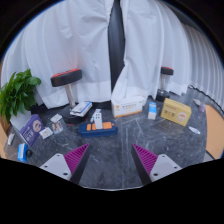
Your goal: Unplug charger
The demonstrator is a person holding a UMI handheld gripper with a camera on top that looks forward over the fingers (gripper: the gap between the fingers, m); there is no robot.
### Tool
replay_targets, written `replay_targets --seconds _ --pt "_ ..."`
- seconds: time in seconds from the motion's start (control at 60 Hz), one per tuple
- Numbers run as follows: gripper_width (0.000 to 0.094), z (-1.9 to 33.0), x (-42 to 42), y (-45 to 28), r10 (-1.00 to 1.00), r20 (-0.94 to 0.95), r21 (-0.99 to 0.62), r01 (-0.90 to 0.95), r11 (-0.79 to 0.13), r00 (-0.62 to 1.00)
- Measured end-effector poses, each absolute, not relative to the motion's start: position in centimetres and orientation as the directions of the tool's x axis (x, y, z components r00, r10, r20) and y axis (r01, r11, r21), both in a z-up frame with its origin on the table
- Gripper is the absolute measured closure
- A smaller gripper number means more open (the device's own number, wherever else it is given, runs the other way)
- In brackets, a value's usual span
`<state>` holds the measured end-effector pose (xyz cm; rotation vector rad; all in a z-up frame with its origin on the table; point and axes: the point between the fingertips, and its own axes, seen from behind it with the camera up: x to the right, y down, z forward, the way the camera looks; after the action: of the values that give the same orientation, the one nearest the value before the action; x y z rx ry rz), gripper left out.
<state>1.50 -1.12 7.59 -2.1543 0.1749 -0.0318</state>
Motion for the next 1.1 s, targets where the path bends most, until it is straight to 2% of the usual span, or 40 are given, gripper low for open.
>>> replay_targets --seconds 0.217,0.3,0.35,0.4,0.45,0.483,0.567,0.717,0.75,0.833,0.867,0.883,0.917,0.95,1.0,1.033,1.1 --pt "0.0095 5.1 -2.3 12.0 -0.061 -0.011 -0.866 -0.04 -0.498 0.998" --pt "0.0146 3.8 -2.8 15.4 -0.05 0.0 -0.869 -0.024 -0.495 0.999" --pt "0.0253 3.0 -2.7 16.9 -0.046 0.003 -0.872 -0.019 -0.488 0.999" --pt "0.0402 2.0 -2.4 17.8 -0.051 0.017 -0.869 -0.011 -0.495 0.999" --pt "0.0572 1.4 -2.2 18.3 -0.049 0.024 -0.868 -0.004 -0.496 0.999" --pt "0.0723 1.6 -1.6 18.5 -0.067 0.035 -0.876 -0.002 -0.482 0.997" --pt "0.0817 1.4 -2.0 18.5 -0.052 0.016 -0.874 -0.012 -0.486 0.999" --pt "0.085 1.6 -1.9 18.3 -0.05 0.003 -0.854 -0.023 -0.519 0.999" --pt "0.0852 5.5 -1.7 18.4 -0.055 -0.029 -0.901 -0.049 -0.43 0.998" --pt "0.0855 18.4 -0.4 18.4 -0.051 0.04 -0.983 0.03 -0.183 0.998" --pt "0.0854 21.7 -0.6 18.3 -0.031 0.04 -0.99 0.035 -0.135 0.999" --pt "0.0855 22.7 -0.3 20.0 -0.022 0.033 -0.993 0.031 -0.112 0.999" --pt "0.0855 24.1 0.2 18.7 -0.012 0.017 -0.994 0.016 -0.108 1.0" --pt "0.0856 24.3 0.9 18.2 -0.006 -0.009 -0.993 -0.01 -0.116 1.0" --pt "0.0855 22.8 2.7 17.5 -0.014 -0.04 -0.987 -0.041 -0.153 0.999" --pt "0.0855 20.5 3.9 16.8 -0.029 -0.043 -0.982 -0.048 -0.182 0.999" --pt "0.0851 14.7 6.5 16.2 -0.051 -0.046 -0.951 -0.059 -0.304 0.998"
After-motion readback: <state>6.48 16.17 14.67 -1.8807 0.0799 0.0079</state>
